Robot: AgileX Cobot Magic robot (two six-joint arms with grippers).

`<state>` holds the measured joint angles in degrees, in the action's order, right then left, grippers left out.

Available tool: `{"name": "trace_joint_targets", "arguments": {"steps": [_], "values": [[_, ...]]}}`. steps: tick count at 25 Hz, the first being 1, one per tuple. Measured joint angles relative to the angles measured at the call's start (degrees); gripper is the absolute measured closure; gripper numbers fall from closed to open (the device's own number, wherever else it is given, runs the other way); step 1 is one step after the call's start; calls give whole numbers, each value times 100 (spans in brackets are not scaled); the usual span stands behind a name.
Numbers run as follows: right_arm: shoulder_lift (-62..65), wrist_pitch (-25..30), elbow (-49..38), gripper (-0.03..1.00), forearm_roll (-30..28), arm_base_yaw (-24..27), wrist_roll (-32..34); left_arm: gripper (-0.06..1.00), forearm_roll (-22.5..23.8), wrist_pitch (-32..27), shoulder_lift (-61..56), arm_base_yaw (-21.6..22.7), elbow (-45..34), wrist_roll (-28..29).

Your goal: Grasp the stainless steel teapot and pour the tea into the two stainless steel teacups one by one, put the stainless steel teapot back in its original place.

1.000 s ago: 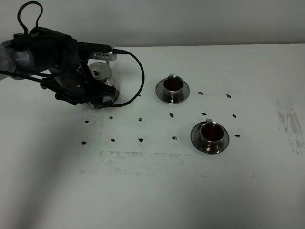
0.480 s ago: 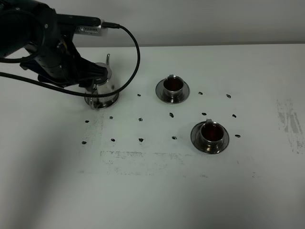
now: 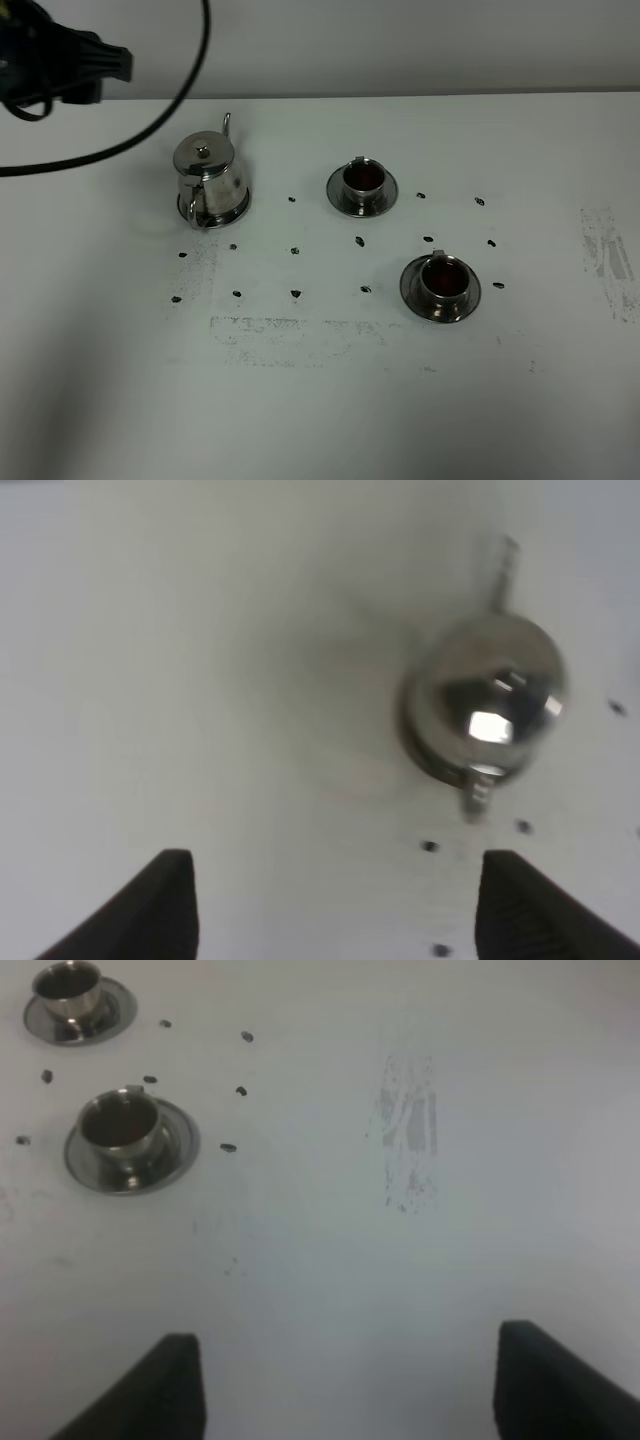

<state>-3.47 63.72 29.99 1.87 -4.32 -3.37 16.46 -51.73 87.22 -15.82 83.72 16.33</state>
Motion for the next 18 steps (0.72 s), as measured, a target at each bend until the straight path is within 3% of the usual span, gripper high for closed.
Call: {"name": "trace_joint_targets", "arguments": {"steps": [7, 13, 18], "values": [[0, 0, 0, 38, 0, 0, 0, 38, -65, 251, -1864, 1196, -1643, -21], [0, 0, 0, 38, 0, 0, 0, 38, -684, -8, -4071, 2147, -3102, -699], [0, 0, 0, 38, 0, 0, 5, 38, -1444, -207, -5519, 2270, -3953, -1382]]}}
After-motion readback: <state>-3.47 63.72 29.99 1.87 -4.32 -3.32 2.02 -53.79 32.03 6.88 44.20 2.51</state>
